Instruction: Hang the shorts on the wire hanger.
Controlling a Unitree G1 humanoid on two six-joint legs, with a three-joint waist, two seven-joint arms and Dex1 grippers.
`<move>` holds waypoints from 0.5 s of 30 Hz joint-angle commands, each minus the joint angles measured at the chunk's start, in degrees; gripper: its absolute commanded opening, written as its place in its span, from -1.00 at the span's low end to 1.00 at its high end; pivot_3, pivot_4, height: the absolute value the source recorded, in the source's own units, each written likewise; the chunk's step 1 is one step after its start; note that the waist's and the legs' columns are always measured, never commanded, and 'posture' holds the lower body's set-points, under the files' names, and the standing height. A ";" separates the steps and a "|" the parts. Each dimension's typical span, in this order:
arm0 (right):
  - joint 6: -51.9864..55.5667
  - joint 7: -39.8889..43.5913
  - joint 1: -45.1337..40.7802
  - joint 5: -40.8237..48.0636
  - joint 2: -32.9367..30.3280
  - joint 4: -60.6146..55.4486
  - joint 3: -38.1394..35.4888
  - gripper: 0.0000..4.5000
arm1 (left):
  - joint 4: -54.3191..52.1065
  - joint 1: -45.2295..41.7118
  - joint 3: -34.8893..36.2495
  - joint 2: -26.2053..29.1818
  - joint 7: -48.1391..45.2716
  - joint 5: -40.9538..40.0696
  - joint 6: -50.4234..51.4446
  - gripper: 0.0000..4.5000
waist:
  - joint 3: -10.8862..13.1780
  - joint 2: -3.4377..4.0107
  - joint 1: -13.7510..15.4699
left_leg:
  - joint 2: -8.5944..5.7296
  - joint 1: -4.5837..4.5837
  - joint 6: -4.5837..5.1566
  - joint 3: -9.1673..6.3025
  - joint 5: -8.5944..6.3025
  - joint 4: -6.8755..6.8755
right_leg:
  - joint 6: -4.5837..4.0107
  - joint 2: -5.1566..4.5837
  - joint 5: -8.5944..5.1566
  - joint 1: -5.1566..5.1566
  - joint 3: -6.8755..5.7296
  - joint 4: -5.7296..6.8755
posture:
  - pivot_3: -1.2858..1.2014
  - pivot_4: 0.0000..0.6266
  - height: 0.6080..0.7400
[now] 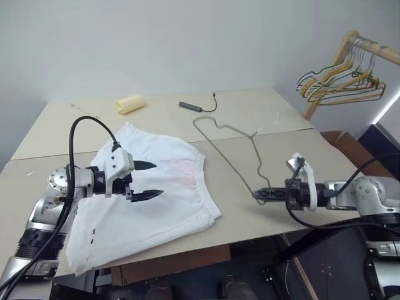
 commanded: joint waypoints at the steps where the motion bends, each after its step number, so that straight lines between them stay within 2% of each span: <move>1: 2.68 7.21 -2.31 -1.16 -4.02 5.95 5.29 -1.00 | -2.04 0.19 1.32 1.34 -0.73 0.06 -1.45 0.99 | 0.00 0.00 -0.13 | 0.00 0.02 0.00 0.02 0.00 0.01 | 0.03 0.00 -0.01 0.01 0.03 0.00 | 0.02 -1.00 1.00; 4: -0.08 13.62 -4.17 -6.05 -6.59 12.65 13.55 -1.00 | -2.20 0.59 1.24 1.80 -1.38 0.30 -1.86 0.99 | 0.00 0.00 -0.09 | 0.00 0.08 0.00 0.08 0.00 0.04 | 0.04 0.01 -0.02 0.04 0.09 0.02 | 0.02 -1.00 1.00; 7: -3.46 18.16 -5.50 -9.64 -7.12 15.56 18.17 -1.00 | -2.03 0.59 1.12 2.07 -1.78 0.32 -1.86 0.99 | 0.01 0.01 -0.11 | 0.00 0.09 0.00 0.10 0.00 0.05 | 0.11 0.02 -0.06 0.02 0.10 0.05 | 0.03 -1.00 1.00; 15: -8.06 22.93 -8.78 -15.72 -4.15 21.92 21.33 -1.00 | -2.63 0.36 1.29 2.14 -0.93 0.28 0.37 0.99 | 0.02 0.03 -0.05 | 0.00 0.09 0.00 0.11 0.00 0.07 | 0.14 0.04 -0.04 0.00 0.12 0.11 | 0.03 -1.00 1.00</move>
